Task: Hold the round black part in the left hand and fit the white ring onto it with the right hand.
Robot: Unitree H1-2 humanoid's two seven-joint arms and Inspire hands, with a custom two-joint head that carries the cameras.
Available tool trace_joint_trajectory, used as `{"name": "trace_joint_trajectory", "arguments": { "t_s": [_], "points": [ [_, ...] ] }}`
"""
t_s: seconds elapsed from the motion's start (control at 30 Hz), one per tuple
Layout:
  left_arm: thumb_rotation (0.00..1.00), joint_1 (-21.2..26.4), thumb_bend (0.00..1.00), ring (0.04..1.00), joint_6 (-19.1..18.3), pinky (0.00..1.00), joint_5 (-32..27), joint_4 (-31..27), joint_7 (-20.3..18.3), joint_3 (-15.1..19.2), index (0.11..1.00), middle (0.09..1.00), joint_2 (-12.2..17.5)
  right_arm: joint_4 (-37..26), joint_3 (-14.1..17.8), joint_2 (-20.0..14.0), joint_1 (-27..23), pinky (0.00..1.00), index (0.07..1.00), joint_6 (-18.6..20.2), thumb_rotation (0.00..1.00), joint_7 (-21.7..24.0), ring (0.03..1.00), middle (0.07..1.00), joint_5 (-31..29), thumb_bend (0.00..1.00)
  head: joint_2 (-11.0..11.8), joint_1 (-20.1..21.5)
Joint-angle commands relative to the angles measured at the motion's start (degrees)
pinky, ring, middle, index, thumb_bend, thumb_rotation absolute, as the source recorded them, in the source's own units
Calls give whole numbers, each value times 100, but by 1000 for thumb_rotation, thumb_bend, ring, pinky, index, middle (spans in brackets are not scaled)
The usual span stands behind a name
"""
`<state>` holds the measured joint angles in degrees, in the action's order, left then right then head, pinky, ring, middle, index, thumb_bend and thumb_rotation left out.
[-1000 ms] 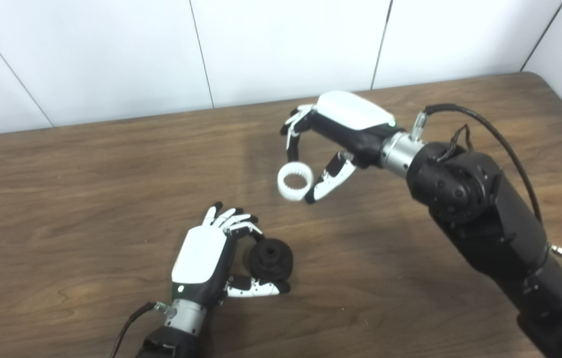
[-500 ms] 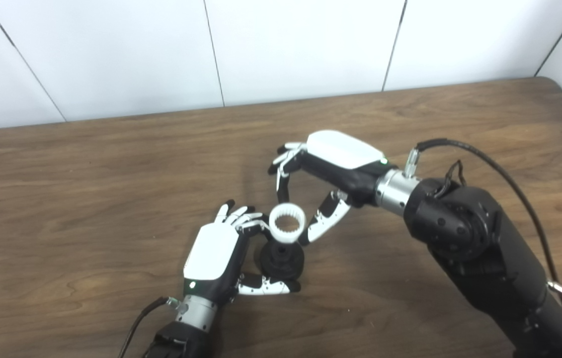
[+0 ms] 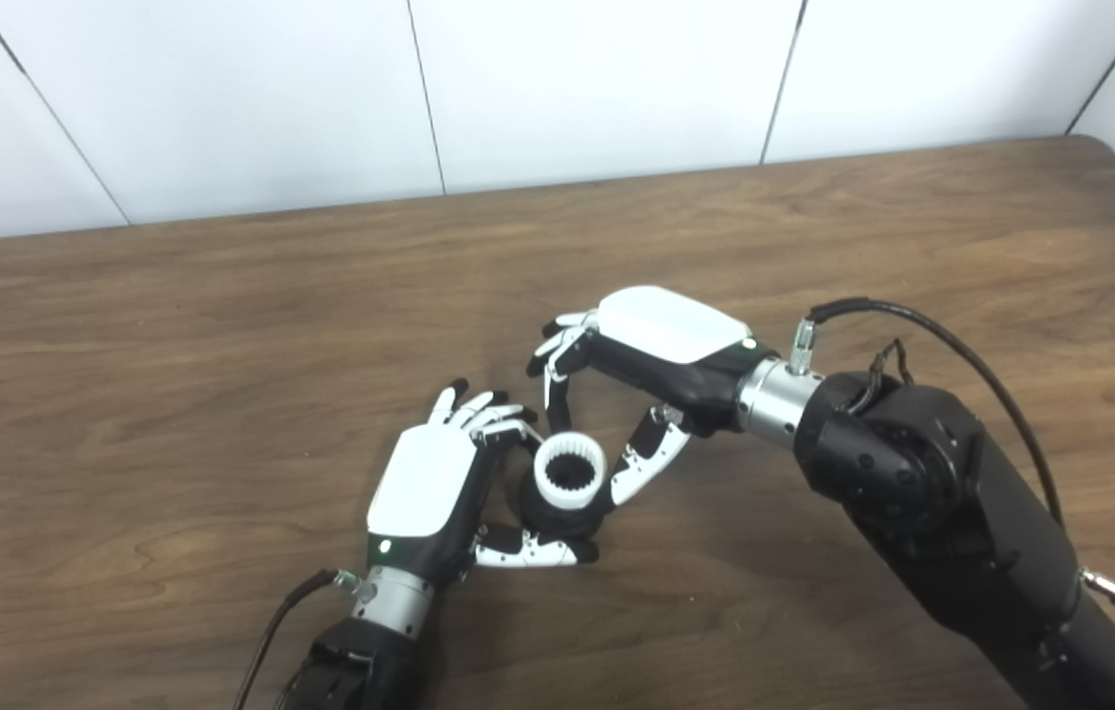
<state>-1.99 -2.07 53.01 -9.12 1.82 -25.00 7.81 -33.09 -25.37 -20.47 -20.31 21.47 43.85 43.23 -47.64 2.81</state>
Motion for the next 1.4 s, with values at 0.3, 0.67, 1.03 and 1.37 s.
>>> {"name": "trace_joint_trajectory", "arguments": {
  "t_s": [0.3, 0.67, 1.03, 1.37],
  "points": [
    [50, -1, 522, 878, -42, 1000, 156, -1, -96, -57, 486, 779, 32, 93, 66, 93, -36, 931, 481, -234, 137, -139, 926, 812, 83, 526, -50, -6],
    [51, 5, 522, 882, -101, 1000, 190, -41, -157, -75, 486, 781, 15, 197, 120, 197, 37, 932, 481, -275, 136, -170, 930, 815, 143, 525, -75, -7],
    [51, 9, 522, 881, -69, 1000, 160, -10, -97, -97, 486, 780, -7, 298, 112, 247, 55, 919, 481, -315, 137, -290, 928, 814, 139, 525, -96, -16],
    [50, -8, 522, 881, -89, 1000, 168, -49, -120, -98, 486, 781, -10, 337, 120, 257, 52, 902, 482, -307, 137, -305, 928, 814, 156, 525, -119, 5]
  ]
}}
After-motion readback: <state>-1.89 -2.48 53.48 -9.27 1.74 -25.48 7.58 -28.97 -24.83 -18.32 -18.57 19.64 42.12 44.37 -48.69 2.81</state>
